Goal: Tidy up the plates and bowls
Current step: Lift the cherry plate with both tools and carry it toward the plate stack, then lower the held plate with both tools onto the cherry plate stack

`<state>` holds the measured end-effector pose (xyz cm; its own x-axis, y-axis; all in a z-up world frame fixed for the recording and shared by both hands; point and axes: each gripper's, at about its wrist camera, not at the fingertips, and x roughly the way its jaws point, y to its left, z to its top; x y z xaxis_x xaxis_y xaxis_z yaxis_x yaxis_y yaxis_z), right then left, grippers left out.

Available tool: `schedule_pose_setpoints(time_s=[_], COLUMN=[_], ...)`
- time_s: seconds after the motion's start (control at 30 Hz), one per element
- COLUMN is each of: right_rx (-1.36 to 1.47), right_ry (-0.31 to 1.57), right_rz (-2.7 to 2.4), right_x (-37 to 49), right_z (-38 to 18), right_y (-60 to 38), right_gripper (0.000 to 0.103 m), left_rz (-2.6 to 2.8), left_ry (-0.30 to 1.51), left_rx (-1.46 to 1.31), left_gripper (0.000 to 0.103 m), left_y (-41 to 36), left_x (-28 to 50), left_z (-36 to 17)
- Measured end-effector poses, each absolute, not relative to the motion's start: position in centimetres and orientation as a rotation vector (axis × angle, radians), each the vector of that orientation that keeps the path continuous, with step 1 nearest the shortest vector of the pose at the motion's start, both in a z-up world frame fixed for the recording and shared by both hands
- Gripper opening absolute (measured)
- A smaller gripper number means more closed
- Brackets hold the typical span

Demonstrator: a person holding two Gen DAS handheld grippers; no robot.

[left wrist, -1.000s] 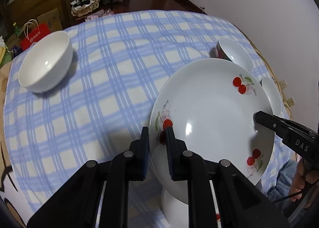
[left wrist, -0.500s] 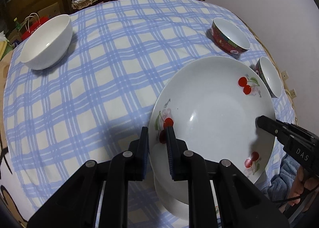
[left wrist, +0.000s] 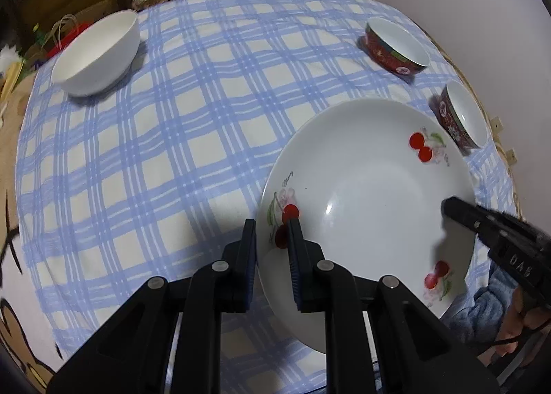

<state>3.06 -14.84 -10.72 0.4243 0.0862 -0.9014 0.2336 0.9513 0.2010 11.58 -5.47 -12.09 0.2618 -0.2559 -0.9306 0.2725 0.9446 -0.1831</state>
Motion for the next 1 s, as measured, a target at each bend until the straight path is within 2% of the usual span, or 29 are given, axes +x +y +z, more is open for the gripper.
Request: schedule_pose_setpoints(time_s=[0.53,1.0], right_rx=[0.251,0.280], right_ry=[1.125,1.131], right_rz=[-0.148,-0.181], right_x=[3.5,3.6], right_z=[-11.6,-12.1], right_y=[-14.6,-15.3], right_gripper=[0.016,0.015], left_rz=[-0.341,-0.364], left_ry=[1.289,1.262], left_rx=[0.086,0.074], left_gripper=[0.018,0.017], left_y=[-7.1,-6.2], left_x=[11.0,10.9], left_z=[-13.9,-13.3])
